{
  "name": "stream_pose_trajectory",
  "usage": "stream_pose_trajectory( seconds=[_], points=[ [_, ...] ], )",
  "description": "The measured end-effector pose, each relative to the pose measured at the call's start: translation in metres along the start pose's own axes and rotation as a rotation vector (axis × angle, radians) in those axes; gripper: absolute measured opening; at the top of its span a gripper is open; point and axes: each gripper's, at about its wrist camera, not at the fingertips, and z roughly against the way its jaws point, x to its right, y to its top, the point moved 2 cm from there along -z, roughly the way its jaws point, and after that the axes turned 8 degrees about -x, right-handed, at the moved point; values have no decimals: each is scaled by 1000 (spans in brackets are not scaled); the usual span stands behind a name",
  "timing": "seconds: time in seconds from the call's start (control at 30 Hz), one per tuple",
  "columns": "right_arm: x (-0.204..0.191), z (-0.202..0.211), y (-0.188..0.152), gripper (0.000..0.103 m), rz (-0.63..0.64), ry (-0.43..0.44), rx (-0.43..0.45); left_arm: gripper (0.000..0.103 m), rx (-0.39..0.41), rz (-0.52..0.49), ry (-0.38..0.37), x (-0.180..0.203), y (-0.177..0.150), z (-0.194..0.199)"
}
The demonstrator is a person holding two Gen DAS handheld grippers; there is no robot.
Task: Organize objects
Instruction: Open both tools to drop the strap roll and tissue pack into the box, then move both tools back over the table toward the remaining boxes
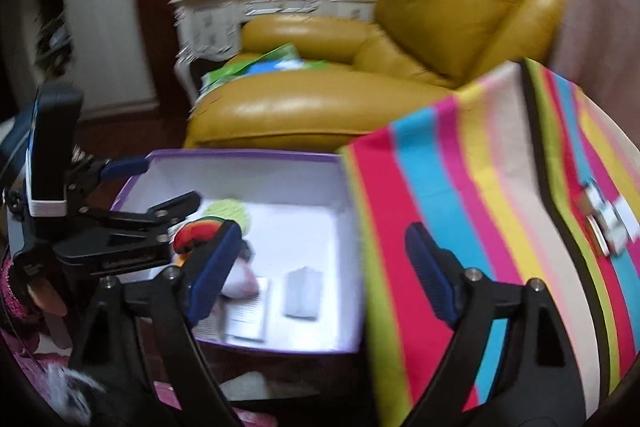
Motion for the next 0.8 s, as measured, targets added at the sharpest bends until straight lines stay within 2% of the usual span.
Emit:
stream_pose_trajectory(
  seconds=[0.2,0.23,0.3,0.37,0.43,0.57,0.67,0.8],
  points=[
    [102,19,-45,90,-263,-118,-13,87,-106,-179,-245,102,14,-10],
    [114,22,-52,90,-291,-134,-15,87,-109,-219,-289,127,19,-14],
    [143,29,-71,90,-356,-178,-20,87,-88,-265,-325,160,27,-19],
    [167,34,-86,90,-404,-215,-27,87,-64,-288,-362,199,41,-31],
    [196,37,-103,90,-460,-254,-44,87,-72,-309,-422,233,53,-48],
    [246,33,-134,90,-556,-307,-90,87,-116,-356,-434,300,75,-96],
    [276,33,-147,90,-609,-314,-96,87,-104,-404,-409,333,92,-122],
    [317,27,-153,90,-683,-302,-92,87,-116,-421,-392,348,107,-145]
  ],
)
